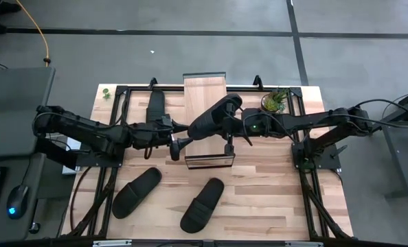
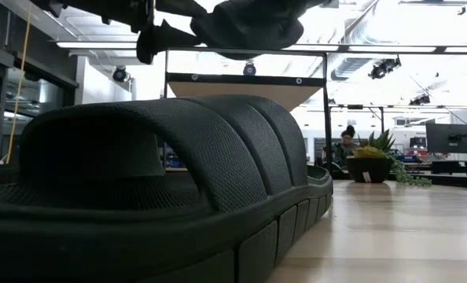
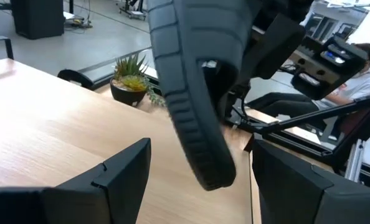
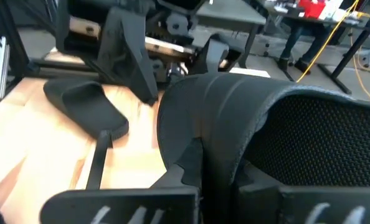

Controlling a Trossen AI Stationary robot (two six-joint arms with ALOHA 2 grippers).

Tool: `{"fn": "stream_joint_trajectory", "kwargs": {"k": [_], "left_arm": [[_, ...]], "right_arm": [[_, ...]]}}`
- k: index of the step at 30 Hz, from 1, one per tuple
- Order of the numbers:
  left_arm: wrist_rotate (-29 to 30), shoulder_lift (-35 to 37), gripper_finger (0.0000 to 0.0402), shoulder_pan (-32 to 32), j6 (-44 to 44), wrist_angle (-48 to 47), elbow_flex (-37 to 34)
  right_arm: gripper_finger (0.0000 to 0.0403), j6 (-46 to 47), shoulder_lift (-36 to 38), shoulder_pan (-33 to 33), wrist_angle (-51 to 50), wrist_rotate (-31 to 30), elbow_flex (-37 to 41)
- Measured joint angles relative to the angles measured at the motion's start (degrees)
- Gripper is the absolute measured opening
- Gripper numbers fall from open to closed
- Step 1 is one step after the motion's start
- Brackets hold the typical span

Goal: Pick and place slides into the shelf
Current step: Put the bottom right slipper on the shelf

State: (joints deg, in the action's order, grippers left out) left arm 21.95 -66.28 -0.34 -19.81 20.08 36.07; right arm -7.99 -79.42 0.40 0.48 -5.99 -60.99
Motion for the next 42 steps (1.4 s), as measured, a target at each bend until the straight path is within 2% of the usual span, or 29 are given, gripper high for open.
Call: {"fn": "stream_joint_trajectory", "kwargs": {"k": [17, 25, 30, 42], "left_arm": [[1.00, -0.37, 0.0262, -0.04, 0.46, 4.00, -0.02], [-0.55, -0.37, 0.0254, 0.00, 1.72, 3.88, -0.02], [-0.48, -0.39, 0.0207, 0.00, 2.97, 3.87, -0.02], [0.46, -0.39, 0.0048, 0.07, 5.01, 3.31, -0.02]], "right_arm": [[0.0000, 0.40, -2.25, 1.24, 7.44, 3.10, 0.00], [0.0000, 0.16, -3.27, 1.27, 9.15, 3.44, 0.00], [0.0000, 0.12, -3.30, 1.25, 9.07, 3.14, 0.00], [0.0000, -0.02, -3.30, 1.24, 8.72, 2.52, 0.00]]}}
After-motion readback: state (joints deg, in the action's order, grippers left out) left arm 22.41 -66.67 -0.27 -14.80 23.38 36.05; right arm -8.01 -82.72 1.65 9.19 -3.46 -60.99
